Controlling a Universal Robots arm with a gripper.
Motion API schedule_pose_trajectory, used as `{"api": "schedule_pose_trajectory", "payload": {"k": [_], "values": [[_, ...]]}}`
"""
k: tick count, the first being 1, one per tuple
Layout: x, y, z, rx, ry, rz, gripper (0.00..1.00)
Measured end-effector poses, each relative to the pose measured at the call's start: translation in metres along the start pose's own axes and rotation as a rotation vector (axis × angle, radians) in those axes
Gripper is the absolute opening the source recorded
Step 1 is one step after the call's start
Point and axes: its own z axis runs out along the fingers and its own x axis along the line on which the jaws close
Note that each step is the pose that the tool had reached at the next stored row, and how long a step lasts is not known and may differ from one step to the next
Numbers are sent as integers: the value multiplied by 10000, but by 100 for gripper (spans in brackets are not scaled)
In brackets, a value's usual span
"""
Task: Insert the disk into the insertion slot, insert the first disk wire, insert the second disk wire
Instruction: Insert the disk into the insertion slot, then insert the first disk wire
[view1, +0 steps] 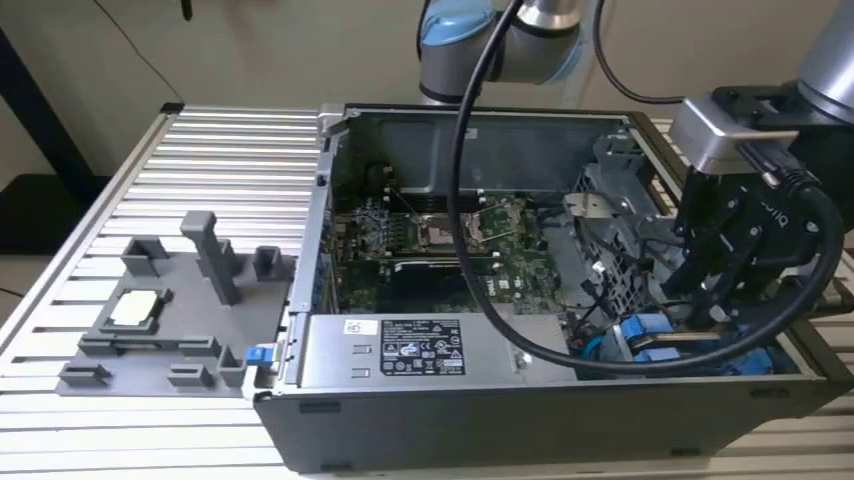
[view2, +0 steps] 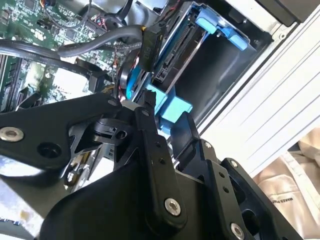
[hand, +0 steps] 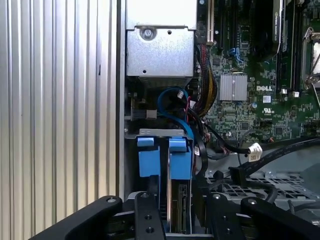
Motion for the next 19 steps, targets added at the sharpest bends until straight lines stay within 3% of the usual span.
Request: {"api": "schedule_pose_trajectory", "payload": {"k": [3,8,11,12,19], "values": [[-1,1,-35,189,-2,0,41],[-1,4,-194,241,-3,0,41],[-4,7,-229,293,-5,2,41],[-8,9,-229,398,-4,2,41],[-14,29,-229,1660,-7,-27,41]]}}
